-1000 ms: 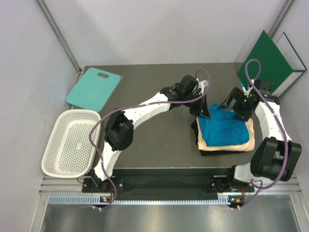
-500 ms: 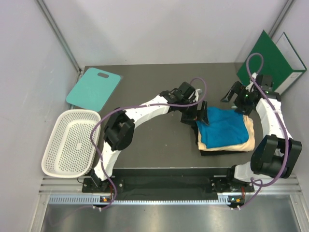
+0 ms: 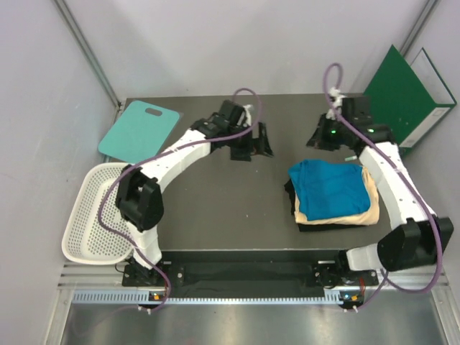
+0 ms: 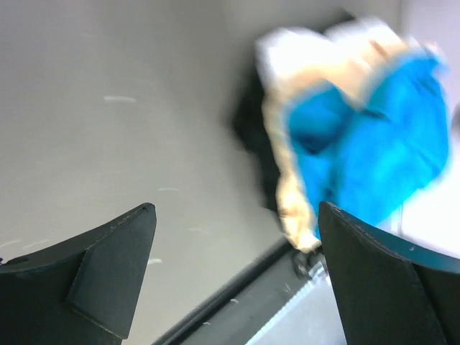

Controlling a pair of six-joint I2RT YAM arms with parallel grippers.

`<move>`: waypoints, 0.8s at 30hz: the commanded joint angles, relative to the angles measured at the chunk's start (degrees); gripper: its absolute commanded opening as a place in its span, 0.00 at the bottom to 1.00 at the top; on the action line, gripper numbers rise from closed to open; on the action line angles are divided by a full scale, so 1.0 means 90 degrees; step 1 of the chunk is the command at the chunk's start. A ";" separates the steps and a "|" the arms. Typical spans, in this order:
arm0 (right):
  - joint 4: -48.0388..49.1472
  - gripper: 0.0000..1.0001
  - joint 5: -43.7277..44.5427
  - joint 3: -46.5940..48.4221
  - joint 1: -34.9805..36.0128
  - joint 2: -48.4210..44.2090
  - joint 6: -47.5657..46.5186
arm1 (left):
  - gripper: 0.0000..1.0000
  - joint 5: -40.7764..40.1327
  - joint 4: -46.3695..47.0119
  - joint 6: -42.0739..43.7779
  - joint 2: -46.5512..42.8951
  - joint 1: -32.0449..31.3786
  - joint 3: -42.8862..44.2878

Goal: Fold and stack the t-shirts
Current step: Put the neatly folded tshirt into the corner of the board with the right arm

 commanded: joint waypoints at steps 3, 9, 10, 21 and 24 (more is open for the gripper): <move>-0.0614 0.00 0.0280 0.0932 0.1821 0.1365 -0.0361 | 0.99 -0.0877 -0.1180 0.0593 -0.0600 0.1660 -0.0343; -0.0887 0.00 0.0241 0.1206 0.2292 0.2967 -0.0372 | 0.99 -0.0994 -0.1766 0.0956 -0.0600 0.2228 -0.0439; -0.0995 0.00 0.0222 0.1265 0.2293 0.3336 -0.0381 | 0.99 -0.0975 -0.1767 0.0966 -0.0619 0.2237 -0.0489; -0.1738 0.00 0.0700 0.0965 0.2274 0.4063 -0.0470 | 0.99 -0.0848 -0.1620 0.0917 -0.0766 0.2238 -0.1133; -0.1612 0.00 0.0856 0.0390 0.2176 0.3946 -0.0333 | 0.99 -0.0799 -0.1630 0.0946 -0.0707 0.2247 -0.1104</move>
